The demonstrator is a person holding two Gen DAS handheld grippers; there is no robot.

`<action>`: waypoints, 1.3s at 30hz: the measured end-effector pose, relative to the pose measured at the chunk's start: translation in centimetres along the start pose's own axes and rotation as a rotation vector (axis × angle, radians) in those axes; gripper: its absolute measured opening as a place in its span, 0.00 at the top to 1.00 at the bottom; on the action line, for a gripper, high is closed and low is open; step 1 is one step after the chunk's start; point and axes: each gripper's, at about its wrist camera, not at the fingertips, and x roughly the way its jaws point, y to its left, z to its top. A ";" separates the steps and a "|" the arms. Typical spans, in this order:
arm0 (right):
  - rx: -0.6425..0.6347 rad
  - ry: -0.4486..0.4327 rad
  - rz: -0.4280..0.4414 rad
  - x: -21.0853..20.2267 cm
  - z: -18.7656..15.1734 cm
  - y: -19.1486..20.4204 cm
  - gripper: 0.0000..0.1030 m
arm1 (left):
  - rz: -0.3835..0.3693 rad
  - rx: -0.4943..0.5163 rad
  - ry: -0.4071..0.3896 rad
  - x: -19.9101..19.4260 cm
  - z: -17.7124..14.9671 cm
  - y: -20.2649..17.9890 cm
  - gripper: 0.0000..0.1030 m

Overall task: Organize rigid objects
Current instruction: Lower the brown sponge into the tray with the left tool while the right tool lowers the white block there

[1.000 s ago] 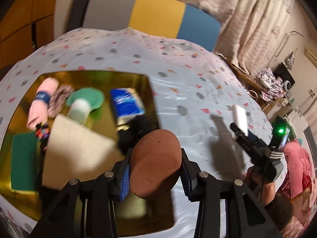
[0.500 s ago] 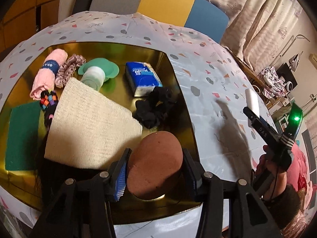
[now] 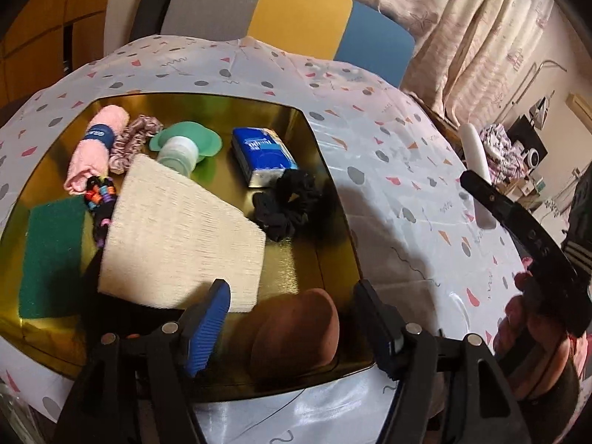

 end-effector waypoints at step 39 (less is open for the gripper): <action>-0.397 0.596 0.133 13.4 -1.8 18.2 0.45 | 0.138 -0.116 -0.213 -7.7 -1.4 7.8 0.34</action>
